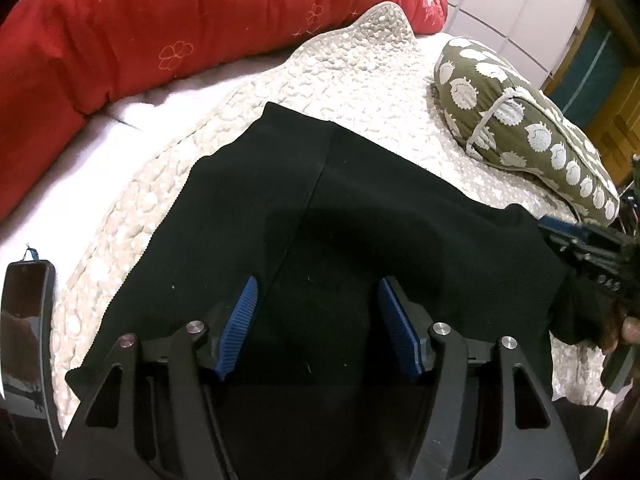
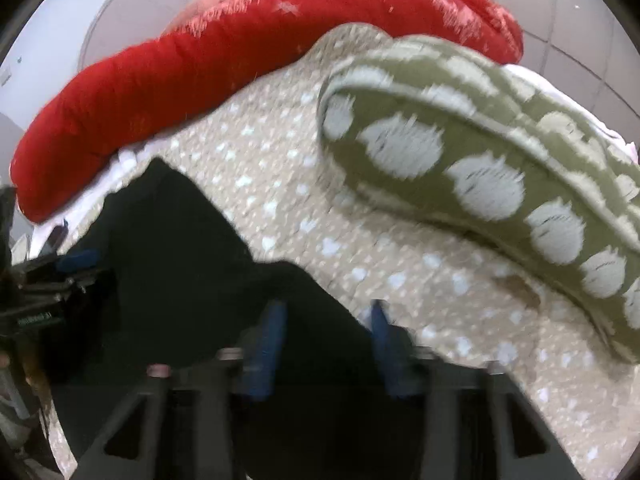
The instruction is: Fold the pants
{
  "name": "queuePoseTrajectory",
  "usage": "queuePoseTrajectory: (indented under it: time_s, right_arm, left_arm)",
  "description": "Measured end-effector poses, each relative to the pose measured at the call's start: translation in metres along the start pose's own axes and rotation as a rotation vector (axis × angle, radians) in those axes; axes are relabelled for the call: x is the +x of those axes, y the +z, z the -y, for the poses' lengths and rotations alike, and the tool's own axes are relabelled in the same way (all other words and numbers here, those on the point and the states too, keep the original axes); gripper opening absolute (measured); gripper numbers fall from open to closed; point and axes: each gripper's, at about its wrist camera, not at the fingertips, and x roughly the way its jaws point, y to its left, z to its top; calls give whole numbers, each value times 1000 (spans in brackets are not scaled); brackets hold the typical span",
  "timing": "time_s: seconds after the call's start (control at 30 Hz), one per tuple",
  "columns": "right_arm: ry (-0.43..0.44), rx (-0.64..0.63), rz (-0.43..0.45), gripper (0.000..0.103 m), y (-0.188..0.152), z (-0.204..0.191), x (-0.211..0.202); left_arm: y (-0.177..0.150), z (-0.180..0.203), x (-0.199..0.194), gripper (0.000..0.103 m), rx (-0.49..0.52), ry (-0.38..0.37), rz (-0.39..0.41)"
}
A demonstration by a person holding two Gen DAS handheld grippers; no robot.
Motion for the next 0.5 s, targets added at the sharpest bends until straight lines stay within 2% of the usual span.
queuePoseTrajectory:
  time_s: [0.03,0.1,0.3,0.4,0.5]
  right_arm:
    - [-25,-28,14,10,-4,-8,-3]
    - [-40,-64,59,5,-12,-20,-17]
    - [-69,-39,168,4,-31,-43,-72]
    - [-73,-49,235,4,-49,-71,-107]
    - [-33,-82,263,4,-79,-113,-134]
  left_arm:
    - [0,-1,-1,63,-1,-6,1]
    - [1,-5,-4,63,-19,-15,2]
    - [-2,-21,-23,63,-72,7,30]
    - [-3,-39,-42,63,-114,41,68]
    - [-3,-64,-63,63,-185,35,98]
